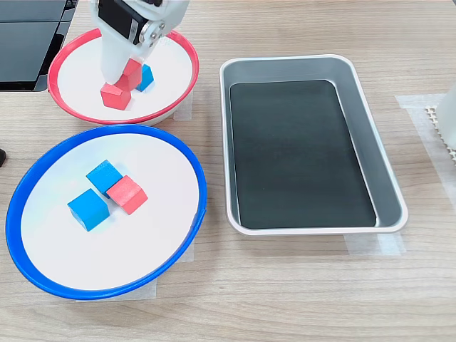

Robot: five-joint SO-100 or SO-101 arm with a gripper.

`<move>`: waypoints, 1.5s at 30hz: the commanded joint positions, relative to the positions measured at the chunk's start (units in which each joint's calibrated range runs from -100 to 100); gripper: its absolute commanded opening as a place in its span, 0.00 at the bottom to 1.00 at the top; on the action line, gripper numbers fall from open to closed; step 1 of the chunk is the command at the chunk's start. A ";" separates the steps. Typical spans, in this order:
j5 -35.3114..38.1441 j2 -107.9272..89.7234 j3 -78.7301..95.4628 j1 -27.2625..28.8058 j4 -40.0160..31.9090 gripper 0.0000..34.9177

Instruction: Relocate any misplaced blocks to their matching dishes.

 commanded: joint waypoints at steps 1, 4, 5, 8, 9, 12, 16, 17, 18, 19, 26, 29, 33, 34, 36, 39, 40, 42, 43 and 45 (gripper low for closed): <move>0.73 0.31 0.70 0.71 -2.54 0.01; 1.27 0.65 2.34 0.90 -3.95 0.01; 1.37 0.74 2.70 0.90 -4.19 0.01; 1.51 0.82 3.61 0.71 -4.52 0.01; 1.56 0.91 3.70 0.61 -4.52 0.01; 1.76 1.42 3.79 0.52 -4.52 0.02; 1.90 1.93 3.98 0.43 -4.61 0.02; 1.90 1.93 4.07 0.43 -4.61 0.02; 1.90 2.02 4.16 0.33 -4.61 0.02; 1.90 2.19 4.16 0.33 -4.52 0.02; 1.90 3.72 2.70 0.05 -4.61 0.01; 2.00 4.58 1.97 0.14 -4.94 0.03; 2.05 5.34 1.06 0.43 -5.02 0.14; 2.05 5.51 0.70 0.43 -5.02 0.18; 2.05 5.86 0.06 0.43 -5.02 0.23; 2.00 6.20 -1.12 0.43 -5.02 0.29; 2.00 6.20 -1.30 0.52 -5.02 0.31; 2.05 5.51 -1.40 0.71 -4.86 0.34; 2.05 4.92 -1.30 0.80 -4.61 0.35; 2.15 3.47 -1.03 0.90 -3.78 0.37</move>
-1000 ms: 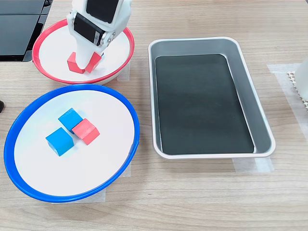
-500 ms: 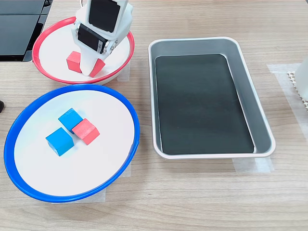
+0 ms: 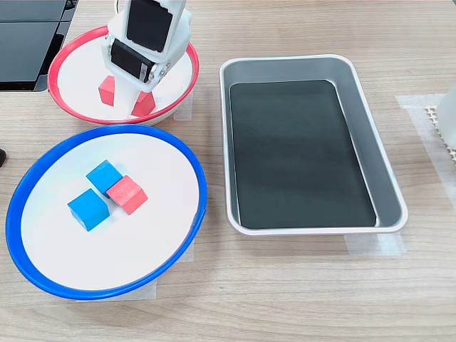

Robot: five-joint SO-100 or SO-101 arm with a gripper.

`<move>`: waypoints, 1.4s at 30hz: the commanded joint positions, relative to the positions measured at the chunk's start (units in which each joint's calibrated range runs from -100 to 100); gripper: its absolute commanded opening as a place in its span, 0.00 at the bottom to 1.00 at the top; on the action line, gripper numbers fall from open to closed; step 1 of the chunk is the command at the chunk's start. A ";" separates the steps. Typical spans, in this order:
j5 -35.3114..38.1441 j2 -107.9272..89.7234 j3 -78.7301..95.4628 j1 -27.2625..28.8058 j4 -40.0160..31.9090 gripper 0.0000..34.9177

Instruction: Relocate any misplaced blocks to their matching dishes.

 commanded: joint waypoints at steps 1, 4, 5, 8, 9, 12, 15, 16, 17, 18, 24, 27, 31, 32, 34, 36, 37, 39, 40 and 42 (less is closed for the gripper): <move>0.29 -4.55 -1.94 0.55 1.28 0.38; 0.59 -7.11 -0.94 0.74 2.27 0.40; 0.93 -8.90 -0.21 1.02 2.85 0.40; 1.42 -11.63 1.07 1.58 3.43 0.40; 1.90 -13.59 2.16 2.15 3.84 0.40; 3.22 -16.40 4.43 3.47 4.42 0.41; 4.59 -17.94 6.80 4.78 4.42 0.40; 4.88 -18.02 7.35 5.16 4.42 0.40; 5.18 -18.02 7.71 5.44 4.42 0.40; 5.47 -18.02 8.08 5.73 4.42 0.39; 5.76 -16.23 7.99 6.10 3.18 0.38; 5.91 -14.95 7.53 6.10 2.68 0.38; 6.25 -12.91 6.62 6.10 2.27 0.37; 6.30 -12.22 6.16 6.20 2.27 0.36; 6.35 -10.86 4.98 6.29 2.35 0.36; 6.35 -9.32 3.52 6.38 2.60 0.35; 6.35 -8.47 2.71 6.38 2.85 0.35; 6.35 -7.19 1.34 6.38 3.01 0.35; 6.30 -6.59 0.79 6.38 3.01 0.35; 6.30 -5.74 -0.12 6.29 3.18 0.34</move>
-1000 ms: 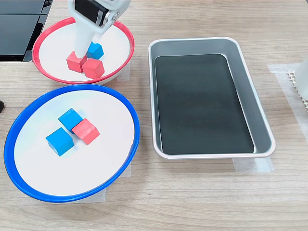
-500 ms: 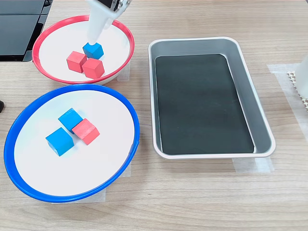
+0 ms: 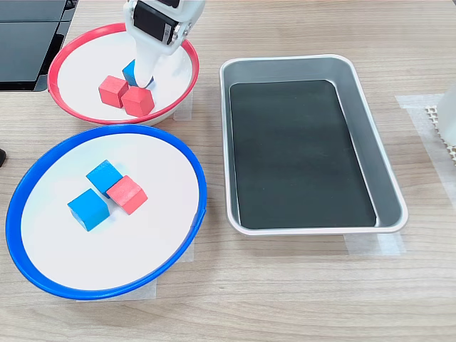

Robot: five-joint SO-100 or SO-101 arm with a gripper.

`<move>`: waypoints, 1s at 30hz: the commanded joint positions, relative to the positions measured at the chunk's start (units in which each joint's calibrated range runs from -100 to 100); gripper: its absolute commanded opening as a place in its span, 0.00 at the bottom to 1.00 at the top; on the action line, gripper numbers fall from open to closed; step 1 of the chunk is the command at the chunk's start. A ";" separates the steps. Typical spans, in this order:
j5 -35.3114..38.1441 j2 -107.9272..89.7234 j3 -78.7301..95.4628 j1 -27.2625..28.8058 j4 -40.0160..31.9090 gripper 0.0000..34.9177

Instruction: Relocate any misplaced blocks to their matching dishes.

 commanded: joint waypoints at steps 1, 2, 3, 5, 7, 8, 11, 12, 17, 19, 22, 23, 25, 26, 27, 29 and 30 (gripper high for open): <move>0.20 0.23 -3.84 0.27 0.24 0.34; 0.15 0.65 -4.20 0.27 0.24 0.34; 0.15 0.91 -4.57 0.27 0.24 0.34; 0.00 1.76 -5.48 0.18 0.41 0.34; 0.00 2.53 -6.30 0.18 0.41 0.34; 0.00 2.87 -6.66 0.18 0.41 0.34; 0.00 3.72 -7.57 0.46 0.49 0.35; 0.00 3.98 -7.84 0.55 0.57 0.35; -0.05 5.51 -9.94 1.03 1.07 0.36; -0.05 6.20 -10.94 1.21 1.07 0.36; -0.05 7.14 -12.12 1.59 1.07 0.36; -0.05 7.39 -12.58 1.68 1.07 0.37; -0.05 7.82 -13.21 1.78 1.07 0.37; -0.05 7.99 -13.40 1.87 1.07 0.37; -0.05 8.07 -13.58 1.87 0.98 0.37; -0.05 8.33 -13.85 1.87 0.90 0.37; -0.05 8.41 -14.03 1.87 0.90 0.37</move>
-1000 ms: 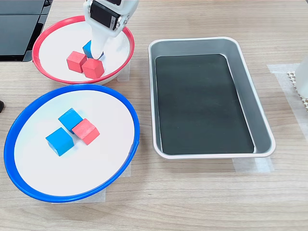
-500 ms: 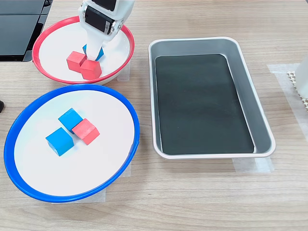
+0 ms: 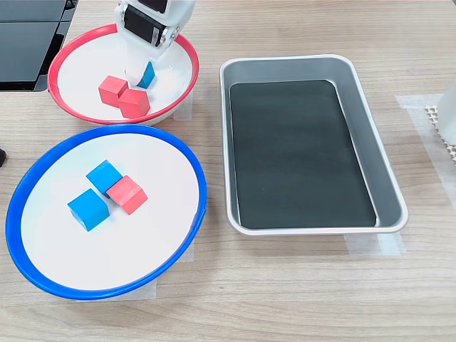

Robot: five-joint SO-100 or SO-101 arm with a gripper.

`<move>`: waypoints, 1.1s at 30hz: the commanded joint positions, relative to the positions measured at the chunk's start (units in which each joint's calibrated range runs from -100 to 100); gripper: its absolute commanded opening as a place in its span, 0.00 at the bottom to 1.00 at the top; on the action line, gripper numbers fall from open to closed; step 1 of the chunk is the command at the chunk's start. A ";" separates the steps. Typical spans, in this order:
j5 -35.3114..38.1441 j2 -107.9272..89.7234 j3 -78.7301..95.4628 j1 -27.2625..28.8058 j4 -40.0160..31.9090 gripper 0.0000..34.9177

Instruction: Relocate any misplaced blocks to their matching dishes.

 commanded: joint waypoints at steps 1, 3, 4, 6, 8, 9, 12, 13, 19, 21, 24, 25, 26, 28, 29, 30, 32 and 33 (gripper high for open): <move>-0.05 -0.28 -2.87 0.10 0.09 0.37; -0.05 -0.11 -3.06 0.10 0.09 0.37; -0.10 -0.11 -3.15 0.10 0.00 0.37; -0.10 -0.03 -3.15 0.10 0.00 0.36; -0.10 -0.03 -3.06 0.10 0.00 0.35; -0.10 -0.03 -3.06 0.10 0.00 0.34; -0.10 0.06 -3.06 -0.09 0.17 0.31; -0.15 0.06 -3.06 -0.09 0.17 0.30; -0.20 0.57 -3.69 -0.27 0.17 0.30; -0.20 0.66 -3.97 -0.37 0.17 0.30; -0.24 0.83 -4.15 -0.37 0.17 0.29; -0.24 0.91 -4.15 -0.46 0.17 0.29; -0.24 0.91 -4.24 -0.46 0.17 0.27; -0.24 1.00 -4.33 -0.56 0.17 0.23; -0.24 1.00 -4.33 -0.65 0.17 0.18; -0.24 1.00 -4.33 -0.74 0.25 0.14; -0.24 1.00 -4.42 -1.03 0.58 0.04; -0.29 1.00 -4.42 -1.12 0.66 0.01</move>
